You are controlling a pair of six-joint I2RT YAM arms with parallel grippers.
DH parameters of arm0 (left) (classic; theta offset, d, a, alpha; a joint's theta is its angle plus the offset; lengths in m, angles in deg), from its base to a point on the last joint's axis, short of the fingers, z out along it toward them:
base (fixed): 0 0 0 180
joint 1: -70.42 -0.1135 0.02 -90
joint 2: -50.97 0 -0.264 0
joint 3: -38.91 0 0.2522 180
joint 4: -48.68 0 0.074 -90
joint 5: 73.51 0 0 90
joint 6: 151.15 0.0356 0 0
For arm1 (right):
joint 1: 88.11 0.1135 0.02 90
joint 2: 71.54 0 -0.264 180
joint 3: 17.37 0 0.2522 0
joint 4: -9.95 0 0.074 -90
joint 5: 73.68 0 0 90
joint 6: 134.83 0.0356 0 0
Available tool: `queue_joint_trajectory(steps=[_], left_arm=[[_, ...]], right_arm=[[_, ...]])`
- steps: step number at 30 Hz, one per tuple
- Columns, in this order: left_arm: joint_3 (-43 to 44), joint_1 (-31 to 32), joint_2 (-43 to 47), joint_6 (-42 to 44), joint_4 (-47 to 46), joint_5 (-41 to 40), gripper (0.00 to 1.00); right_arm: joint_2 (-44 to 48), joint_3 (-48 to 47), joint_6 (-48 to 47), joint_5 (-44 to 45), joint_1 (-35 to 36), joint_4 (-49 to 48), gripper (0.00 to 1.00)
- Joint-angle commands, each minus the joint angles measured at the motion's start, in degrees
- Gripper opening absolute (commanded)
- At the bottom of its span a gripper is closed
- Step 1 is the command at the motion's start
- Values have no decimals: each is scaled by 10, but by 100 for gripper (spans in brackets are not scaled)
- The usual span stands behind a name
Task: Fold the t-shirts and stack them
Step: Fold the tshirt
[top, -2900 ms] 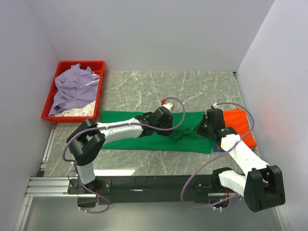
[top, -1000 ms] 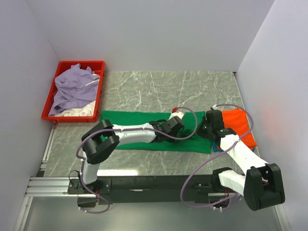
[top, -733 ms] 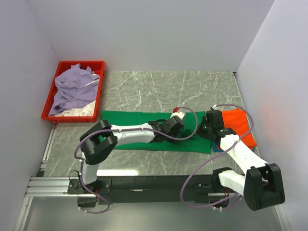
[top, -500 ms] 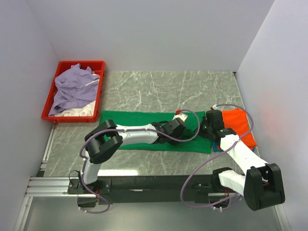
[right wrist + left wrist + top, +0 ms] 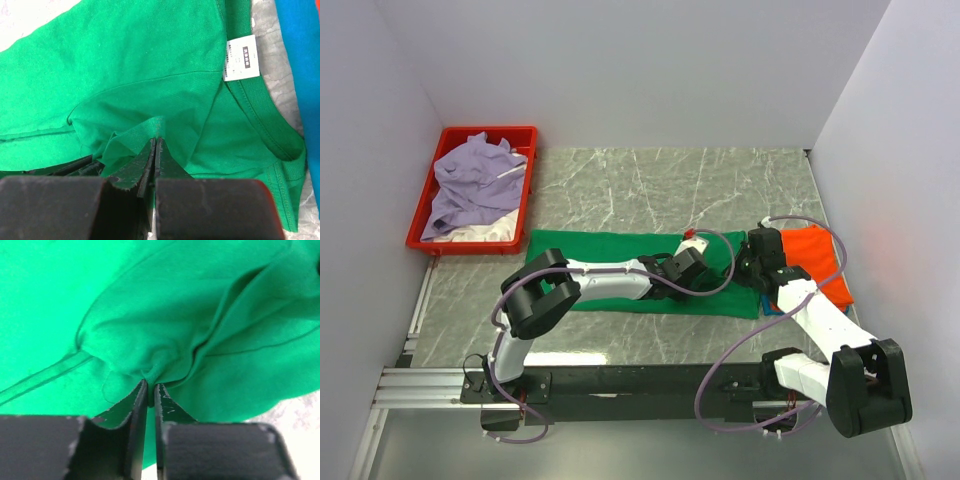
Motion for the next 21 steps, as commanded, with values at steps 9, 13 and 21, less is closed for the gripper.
queue_joint_trajectory(steps=[9,13,21], left_arm=[[3,4,57,-14,24,-73,4],[-9,2,75,-14,28,-75,3],[-41,1,85,-18,23,-66,1]], right_arm=[[12,15,-1,4,-3,-16,0],[23,29,4,-5,-3,-18,0],[68,65,19,-38,-2,-22,0]])
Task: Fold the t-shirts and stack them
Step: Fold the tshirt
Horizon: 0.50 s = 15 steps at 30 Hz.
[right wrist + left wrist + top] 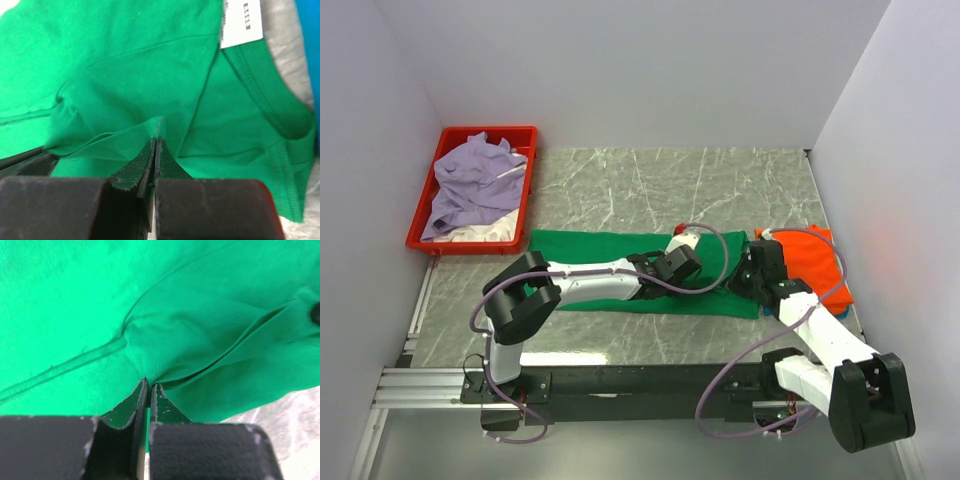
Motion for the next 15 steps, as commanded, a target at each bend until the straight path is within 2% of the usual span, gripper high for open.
queue_joint_trajectory(steps=[1,3,6,7,10,13,14,15], left_arm=[[-17,0,24,-12,-3,-5,1],[-23,0,25,-15,-5,-5,2],[-29,0,26,-16,-7,-6,2],[-31,-1,28,-16,-8,-5,2],[-39,-3,31,-16,-13,-2,8],[-47,-2,38,-16,-19,2,18],[-53,-3,39,-17,-19,2,26],[-55,-4,45,-18,-20,2,29]], right_arm=[[33,17,14,-20,-3,-14,0],[49,22,17,-32,-2,-10,3],[73,28,22,-44,-3,1,14],[80,29,22,-45,-3,9,21],[106,29,24,-40,-3,26,31],[116,20,22,-32,-2,38,32],[115,19,24,-32,-2,38,32],[114,17,25,-32,-3,37,32]])
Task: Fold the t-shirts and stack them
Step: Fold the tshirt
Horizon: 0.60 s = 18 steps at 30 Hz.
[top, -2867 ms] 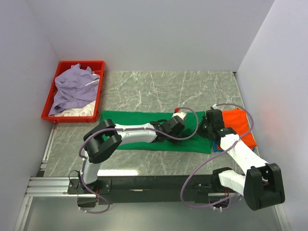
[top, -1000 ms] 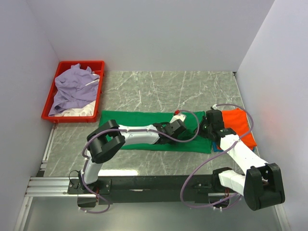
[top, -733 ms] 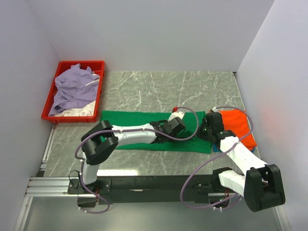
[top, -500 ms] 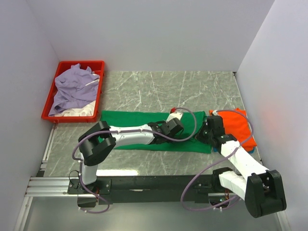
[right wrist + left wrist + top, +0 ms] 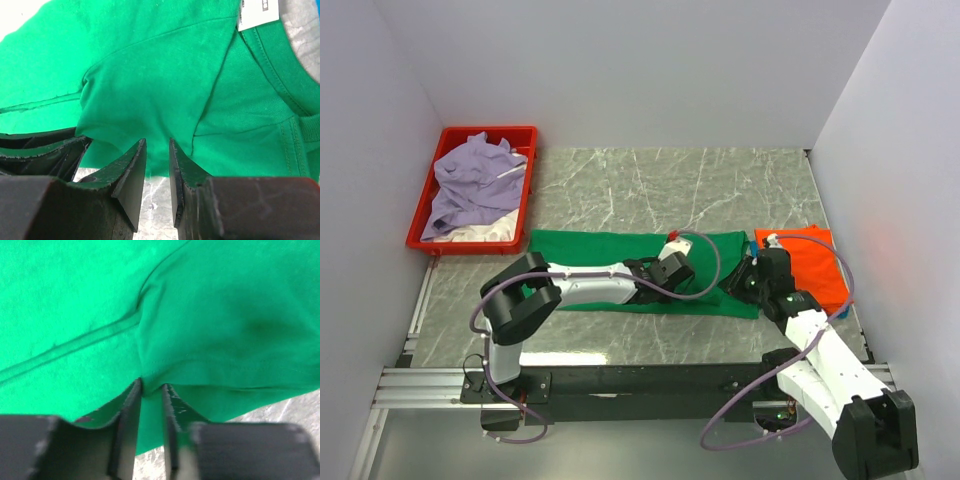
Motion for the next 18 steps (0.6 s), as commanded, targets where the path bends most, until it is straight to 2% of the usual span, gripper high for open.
queue_joint_trajectory(steps=[1,3,7,11,18], left_arm=[[-11,-2,43,-8,-18,1,32],[-21,-6,58,-10,-20,8,39],[-41,-17,95,-18,-33,33,40],[-51,-31,119,-22,-40,60,35],[-79,-91,139,-44,-69,134,32]], right_arm=[[4,-12,3,4,-2,6,32],[-7,-15,8,2,-2,0,32],[-39,-16,18,-12,-1,-32,32],[-57,-9,32,-11,10,-50,30],[-59,42,93,25,87,-82,29]])
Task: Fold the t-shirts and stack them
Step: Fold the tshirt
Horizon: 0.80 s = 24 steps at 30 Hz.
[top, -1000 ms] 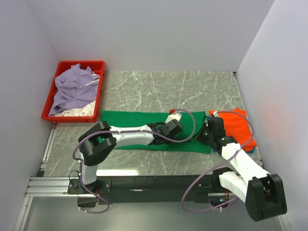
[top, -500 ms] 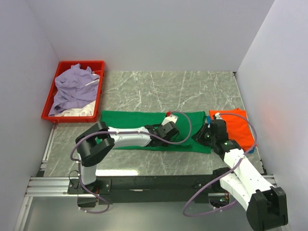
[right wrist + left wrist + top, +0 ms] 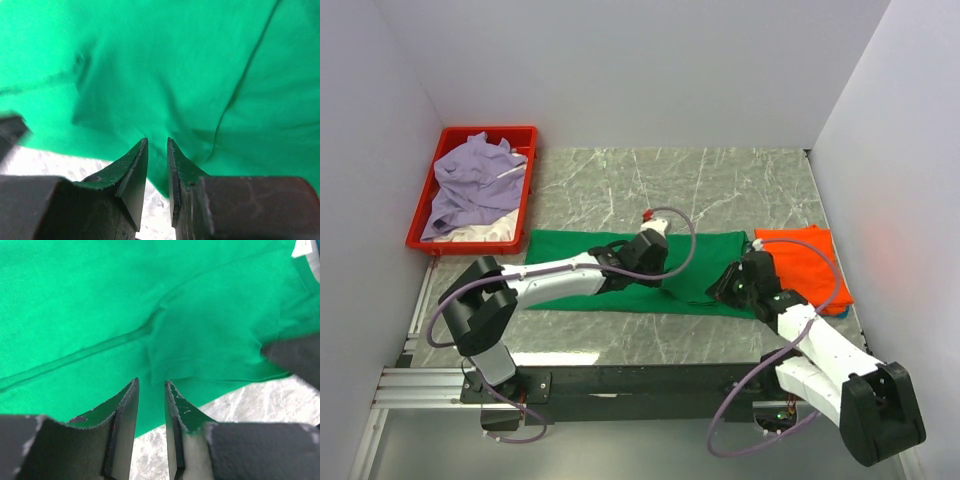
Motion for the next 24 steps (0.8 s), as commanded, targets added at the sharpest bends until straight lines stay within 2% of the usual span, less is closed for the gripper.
queue_joint_trajectory(steps=[1,10,16,20,24], left_arm=[[-23,-32,16,-24,-27,50,32],[-79,-85,31,-63,-51,90,30],[-96,-94,53,-63,-34,61,30],[-119,-97,75,-65,-21,29,29],[-138,-111,90,-73,-3,3,29]], right_arm=[[1,27,43,30,43,-30,29],[35,47,67,34,62,4,28],[76,-22,62,76,61,72,29],[22,-76,41,137,56,82,29],[-67,-107,24,139,45,56,30]])
